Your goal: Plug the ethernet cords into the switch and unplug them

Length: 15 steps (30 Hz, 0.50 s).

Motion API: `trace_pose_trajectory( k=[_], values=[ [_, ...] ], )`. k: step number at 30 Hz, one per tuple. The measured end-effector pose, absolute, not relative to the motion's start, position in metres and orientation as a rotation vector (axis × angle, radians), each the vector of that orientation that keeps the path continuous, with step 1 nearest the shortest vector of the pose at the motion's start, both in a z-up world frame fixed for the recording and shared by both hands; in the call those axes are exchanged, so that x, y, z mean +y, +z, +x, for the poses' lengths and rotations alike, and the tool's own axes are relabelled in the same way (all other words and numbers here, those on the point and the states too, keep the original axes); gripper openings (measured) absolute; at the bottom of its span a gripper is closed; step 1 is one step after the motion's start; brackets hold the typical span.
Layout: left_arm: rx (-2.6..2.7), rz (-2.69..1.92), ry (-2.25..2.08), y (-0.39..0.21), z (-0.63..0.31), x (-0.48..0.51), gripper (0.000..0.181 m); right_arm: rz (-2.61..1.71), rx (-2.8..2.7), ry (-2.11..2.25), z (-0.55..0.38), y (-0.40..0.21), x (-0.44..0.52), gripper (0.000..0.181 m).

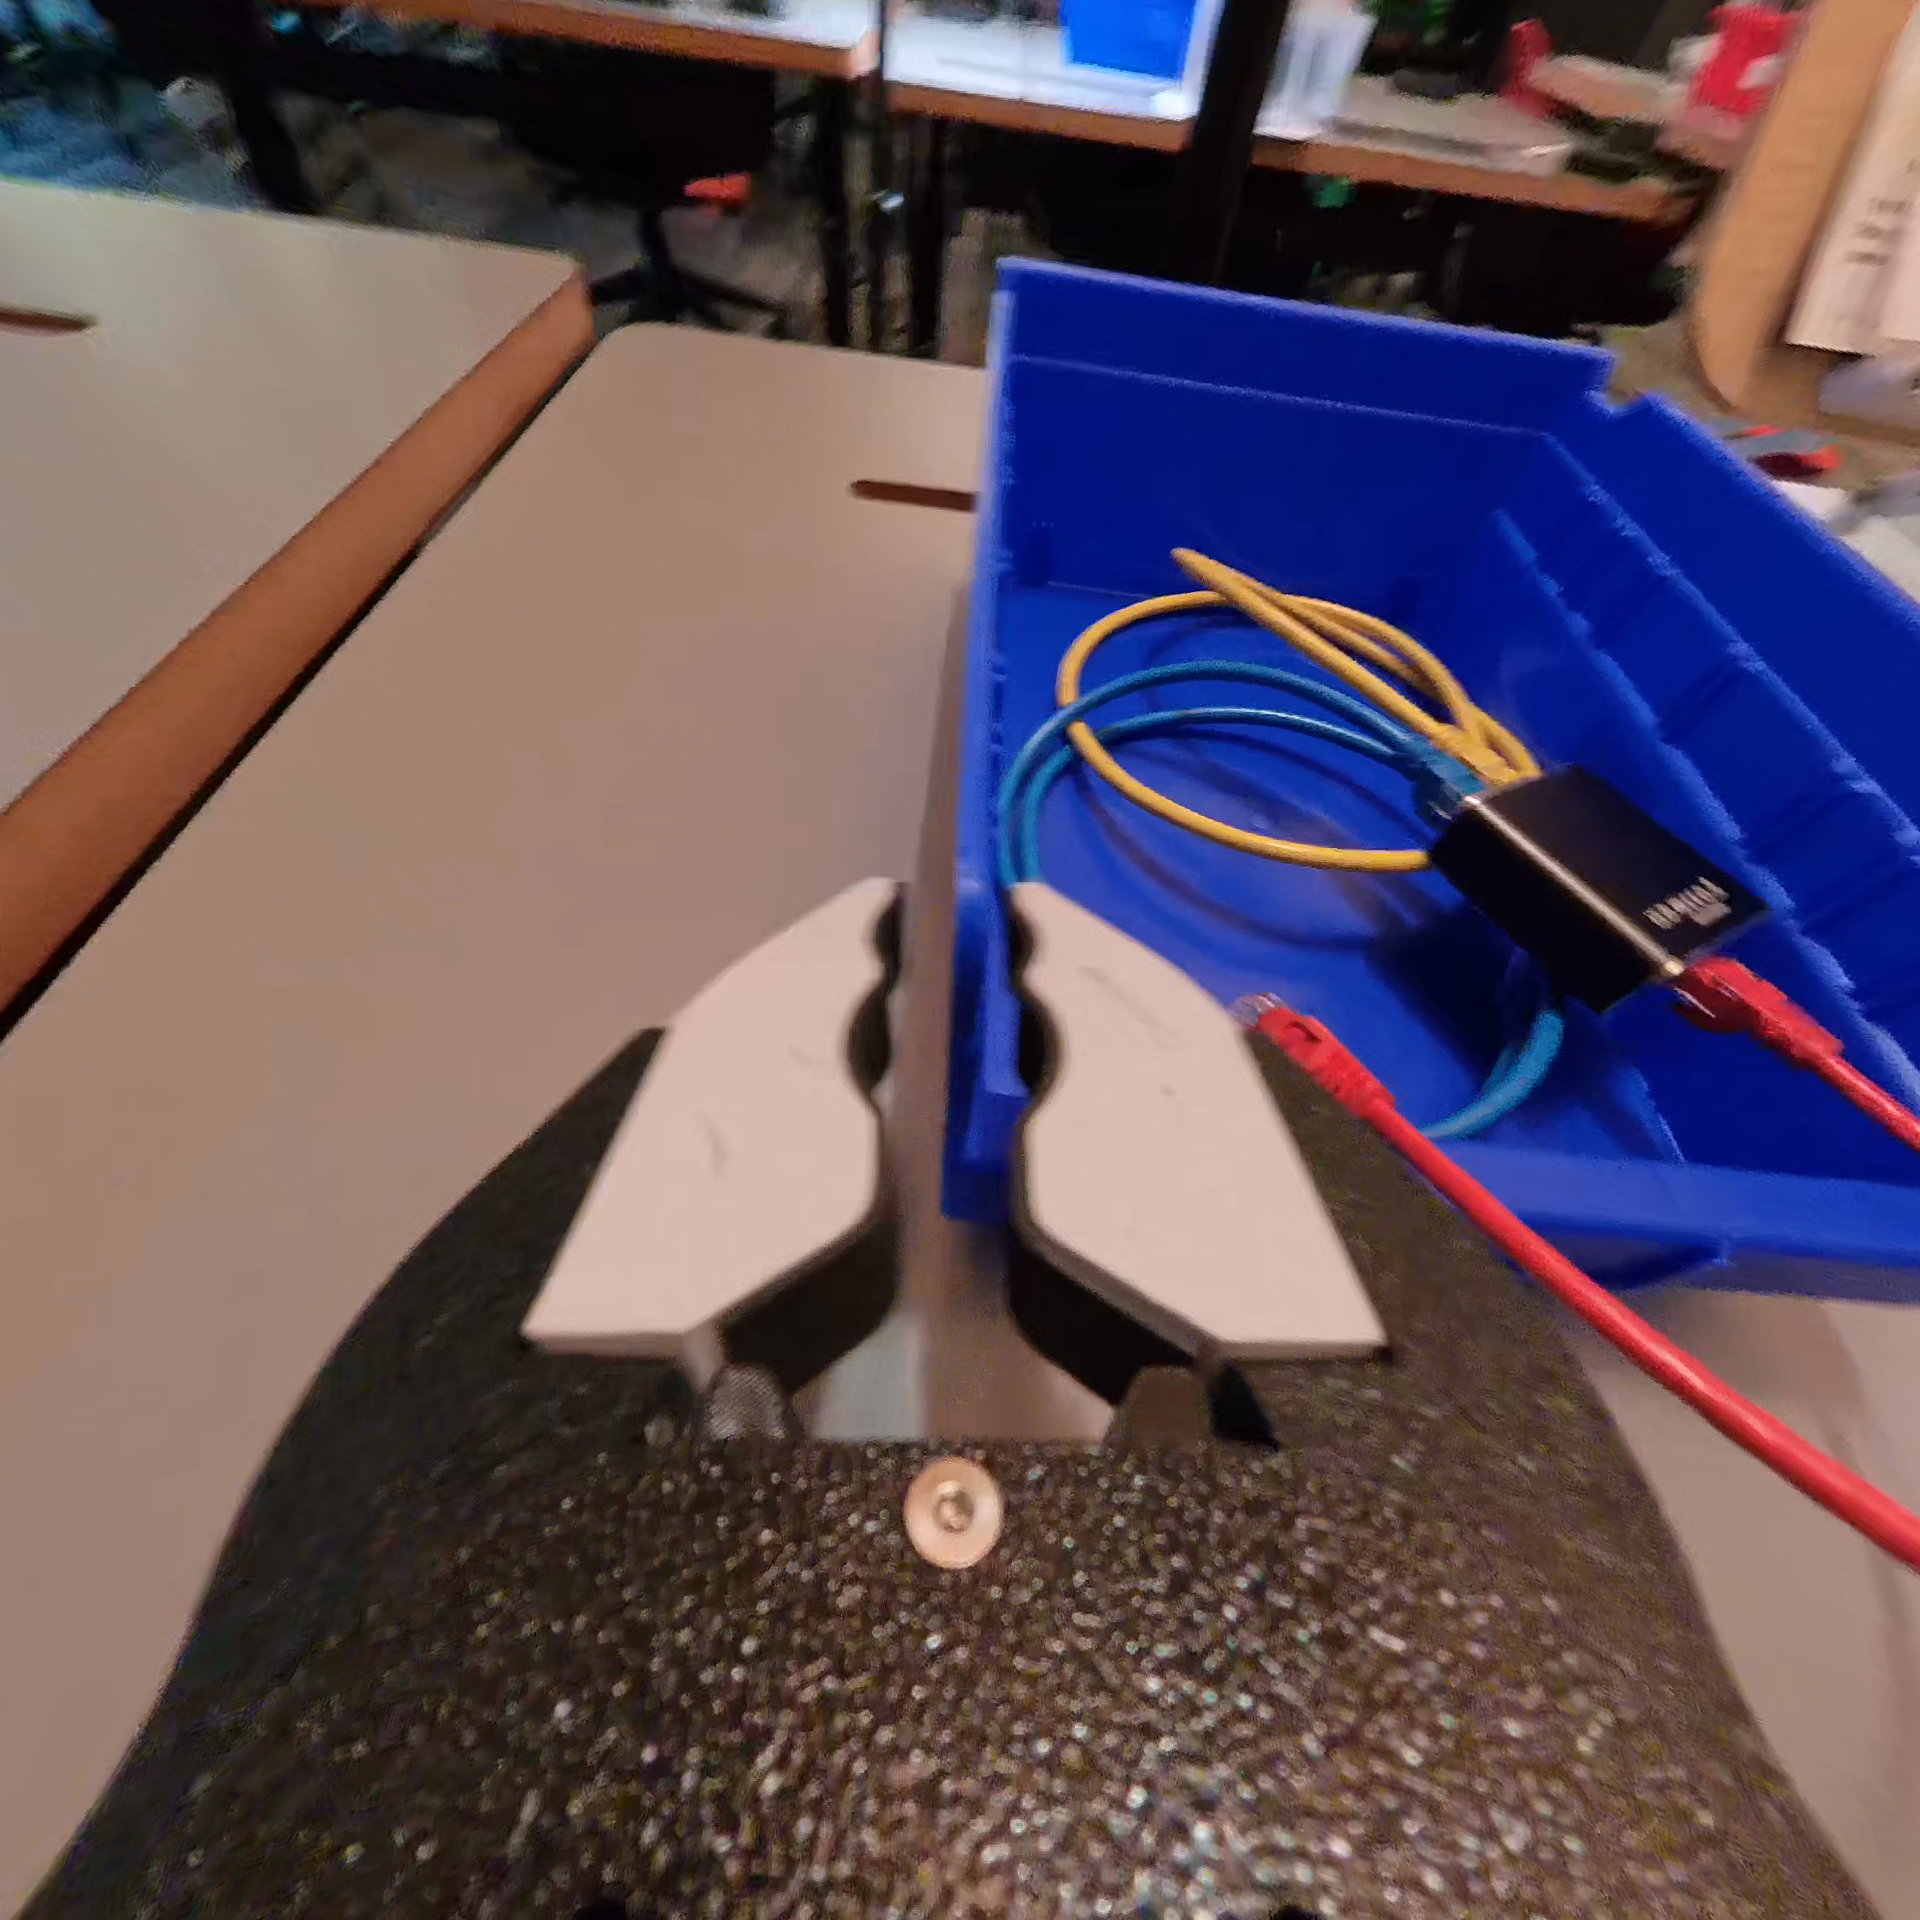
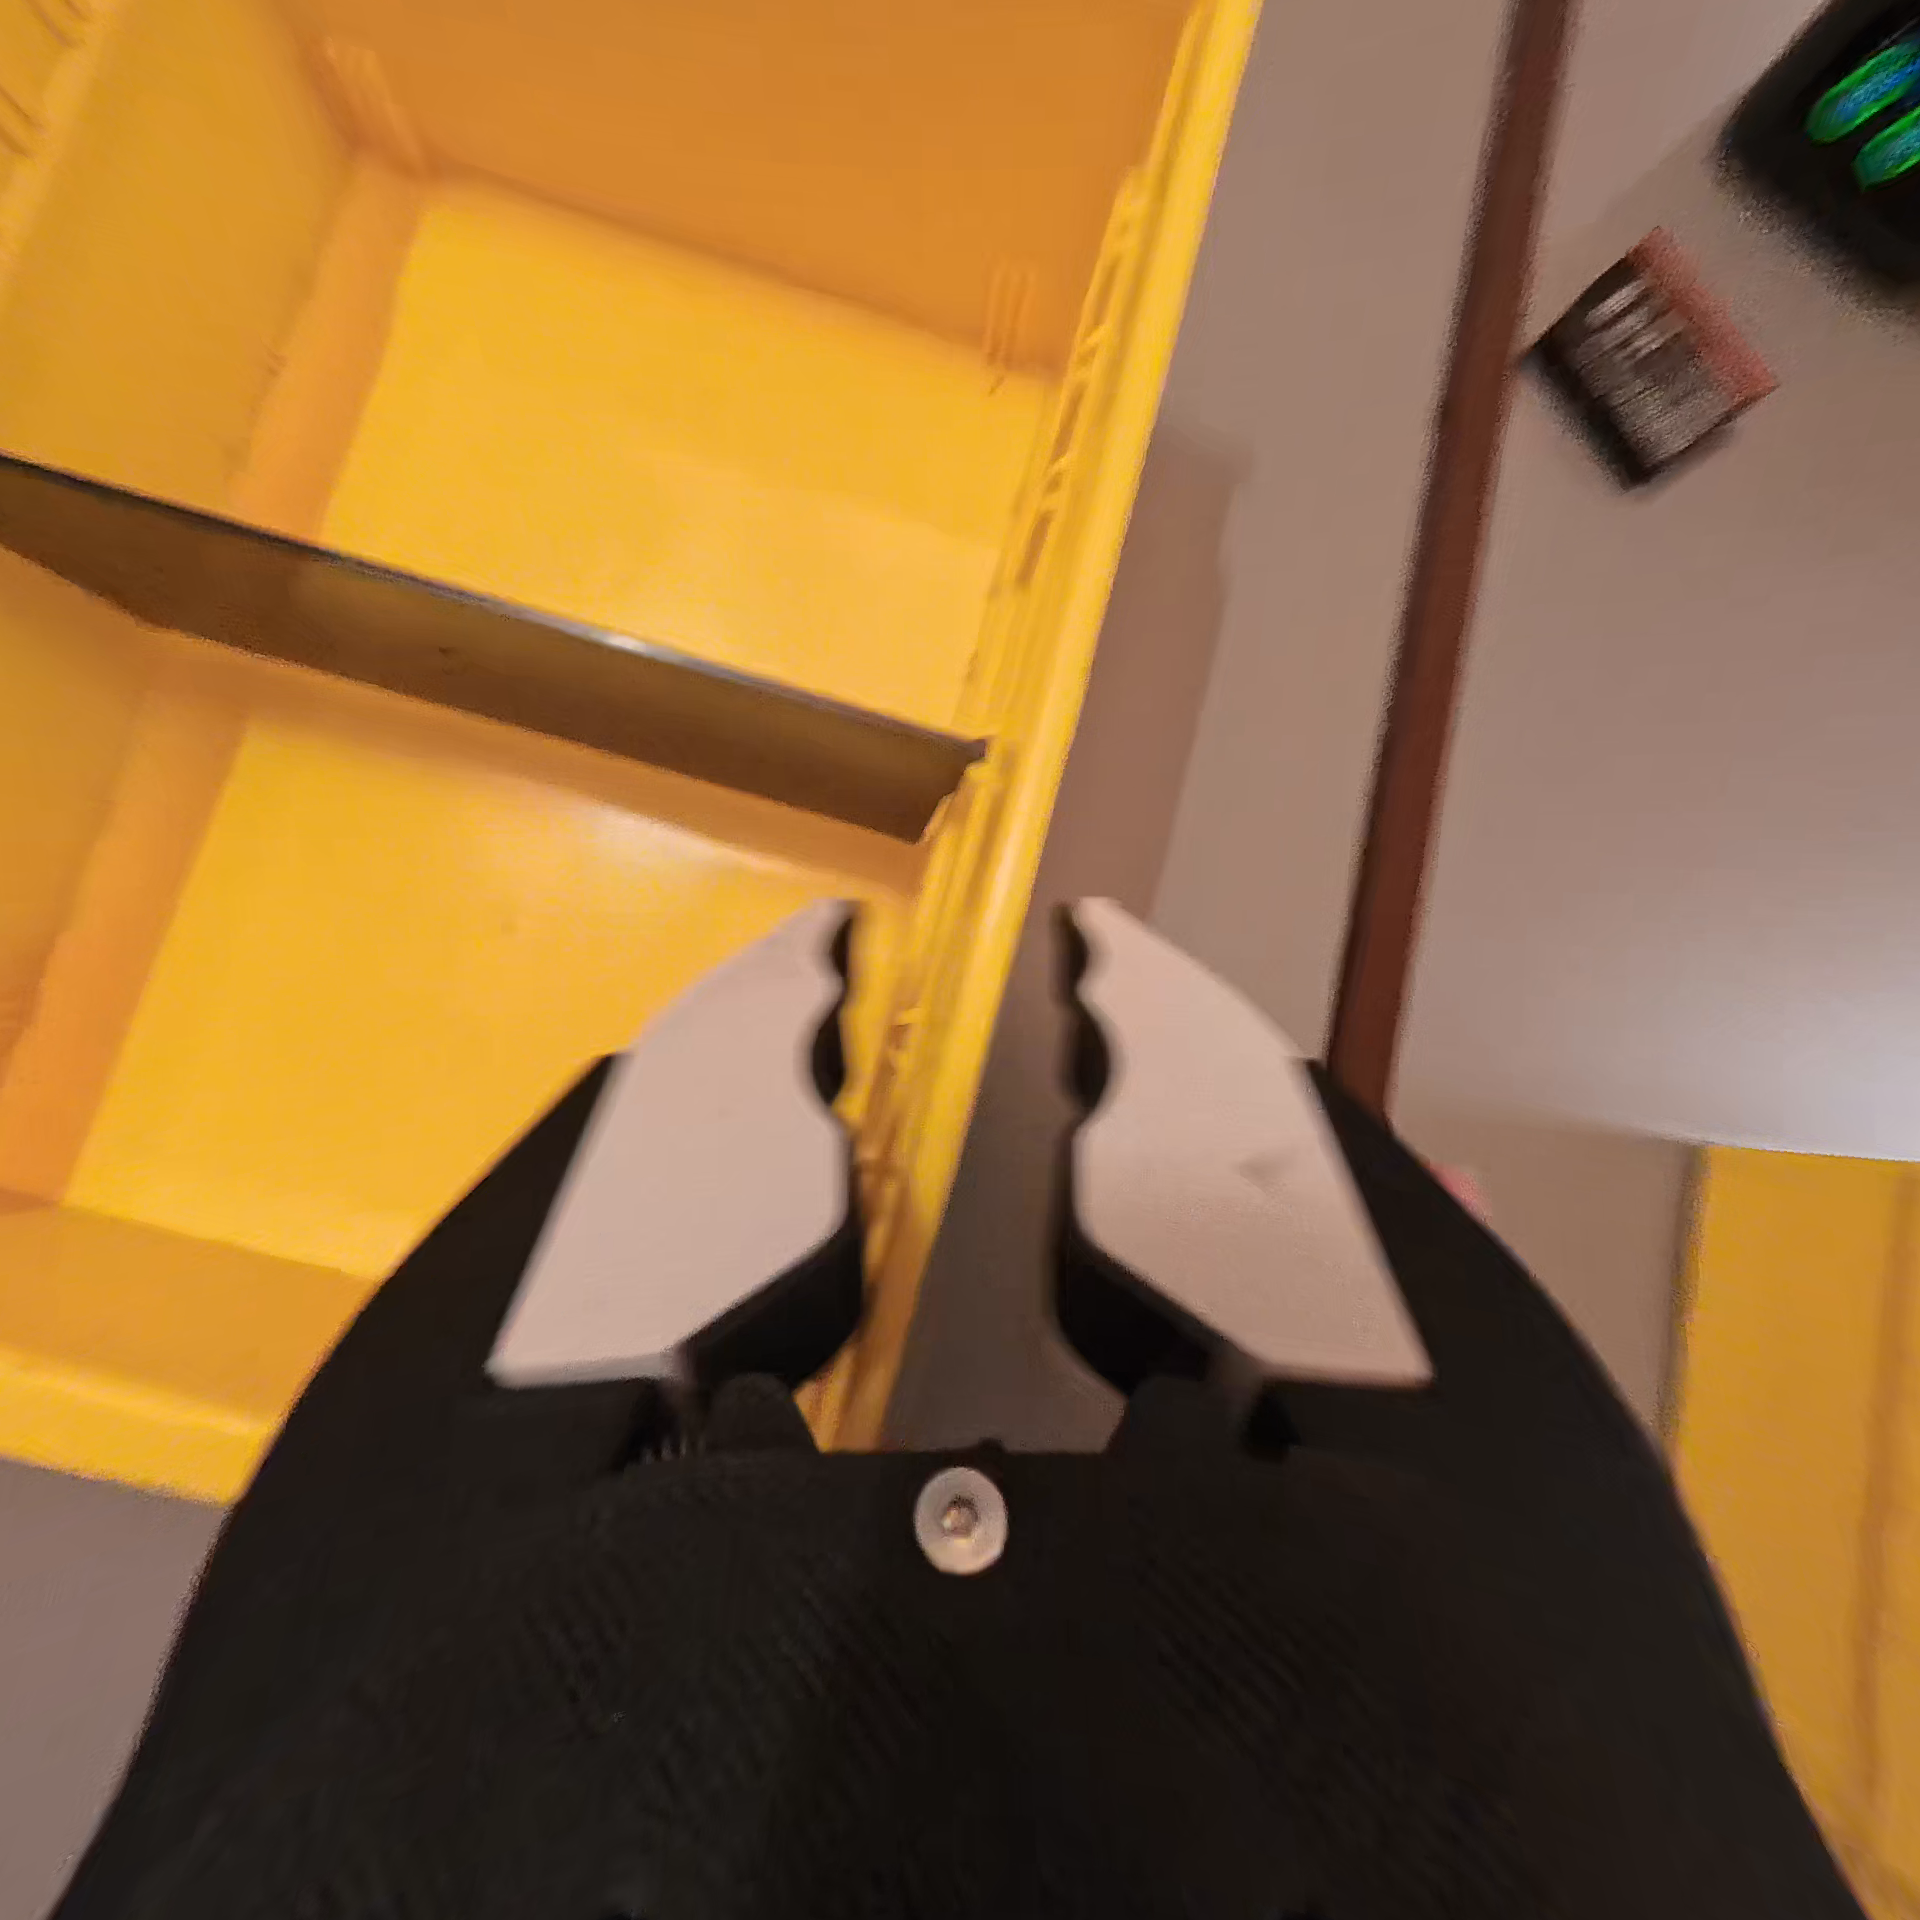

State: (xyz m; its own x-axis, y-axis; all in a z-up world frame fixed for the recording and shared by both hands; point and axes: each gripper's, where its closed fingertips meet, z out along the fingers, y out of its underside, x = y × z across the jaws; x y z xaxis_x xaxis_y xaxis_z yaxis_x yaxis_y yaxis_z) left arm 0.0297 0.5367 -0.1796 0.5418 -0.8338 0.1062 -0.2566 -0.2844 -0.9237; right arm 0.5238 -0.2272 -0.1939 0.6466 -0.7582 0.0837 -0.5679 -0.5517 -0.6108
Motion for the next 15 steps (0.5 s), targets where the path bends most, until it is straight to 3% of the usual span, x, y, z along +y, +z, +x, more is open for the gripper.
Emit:
trace_pose_trajectory(
  k=[1, 2, 4, 8, 10, 15],
  values=[
    [0.851, -1.866, -0.702, -0.175, 0.023, 0.54, 0.044, -2.294, 1.006, -0.565, 0.53, -0.183, -0.233, 0.079],
    [0.814, -1.91, -0.662, -0.166, 0.016, 0.54, 0.057, -2.27, 0.965, -0.657, 0.533, -0.168, -0.239, 0.099],
    [0.841, -1.892, -0.644, -0.139, 0.018, 0.526, 0.07, -2.203, 0.873, -0.763, 0.529, -0.131, -0.242, 0.1],
    [1.132, -1.879, -0.828, -0.106, 0.063, 0.463, 0.071, -2.04, 0.833, -0.868, 0.486, -0.061, -0.233, 0.107],
    [1.268, -1.975, -1.059, -0.109, 0.093, 0.43, 0.071, -1.942, 0.77, -0.758, 0.44, -0.043, -0.197, 0.116],
    [1.335, -2.45, -1.352, -0.165, 0.135, 0.418, 0.071, -1.813, 0.417, -0.217, 0.286, -0.054, -0.077, 0.101]
  ],
)
